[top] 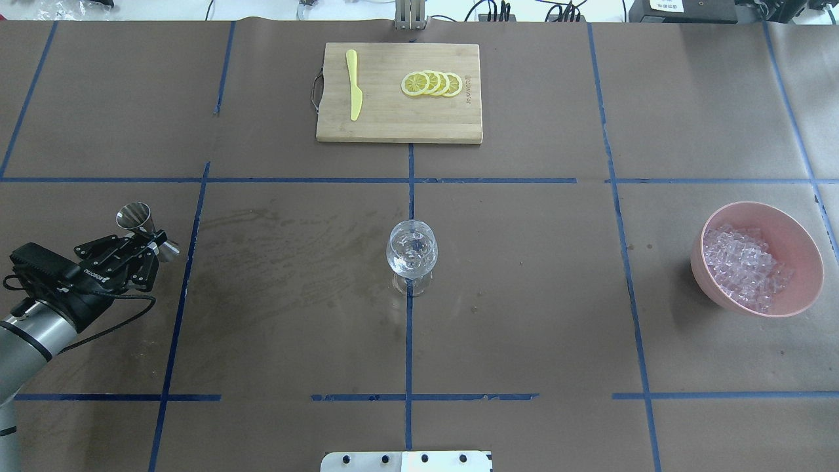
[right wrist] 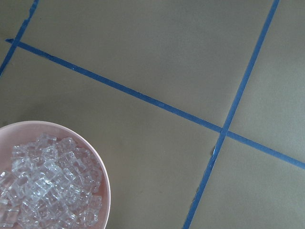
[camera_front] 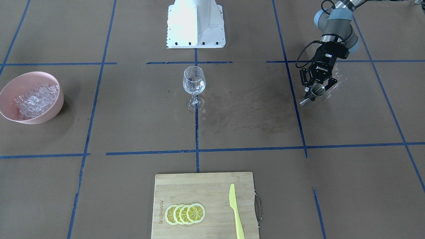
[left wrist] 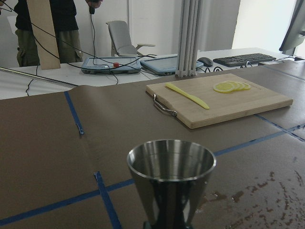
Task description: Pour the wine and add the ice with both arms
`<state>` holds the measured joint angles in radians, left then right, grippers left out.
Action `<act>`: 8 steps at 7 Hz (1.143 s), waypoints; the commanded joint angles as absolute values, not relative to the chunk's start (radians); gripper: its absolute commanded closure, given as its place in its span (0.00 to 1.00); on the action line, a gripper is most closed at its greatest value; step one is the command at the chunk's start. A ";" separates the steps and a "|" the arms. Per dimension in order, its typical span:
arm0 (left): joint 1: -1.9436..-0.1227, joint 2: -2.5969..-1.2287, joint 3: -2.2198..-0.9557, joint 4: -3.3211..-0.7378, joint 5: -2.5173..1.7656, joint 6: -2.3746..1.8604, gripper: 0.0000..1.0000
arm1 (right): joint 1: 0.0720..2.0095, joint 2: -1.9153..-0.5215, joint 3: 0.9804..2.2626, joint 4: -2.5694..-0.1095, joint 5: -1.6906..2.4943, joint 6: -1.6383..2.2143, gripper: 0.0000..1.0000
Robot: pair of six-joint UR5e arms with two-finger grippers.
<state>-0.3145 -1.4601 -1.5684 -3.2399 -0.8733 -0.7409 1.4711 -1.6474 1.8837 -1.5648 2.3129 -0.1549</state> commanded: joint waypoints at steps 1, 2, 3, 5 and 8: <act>-0.308 -1.463 -1.525 -3.289 -0.760 -0.739 1.00 | 1.471 -1.647 1.884 -1.566 2.313 -0.155 0.00; -0.299 -1.465 -1.520 -3.295 -0.738 -0.741 1.00 | 1.473 -1.649 1.884 -1.566 2.313 -0.153 0.00; -0.288 -1.465 -1.517 -3.293 -0.739 -0.741 1.00 | 1.473 -1.649 1.884 -1.566 2.313 -0.153 0.00; -0.255 -1.466 -1.516 -3.293 -0.738 -0.741 1.00 | 1.473 -1.651 1.884 -1.566 2.313 -0.153 0.00; -0.221 -1.471 -1.493 -3.293 -0.723 -0.742 0.99 | 1.473 -1.654 1.887 -1.566 2.313 -0.155 0.00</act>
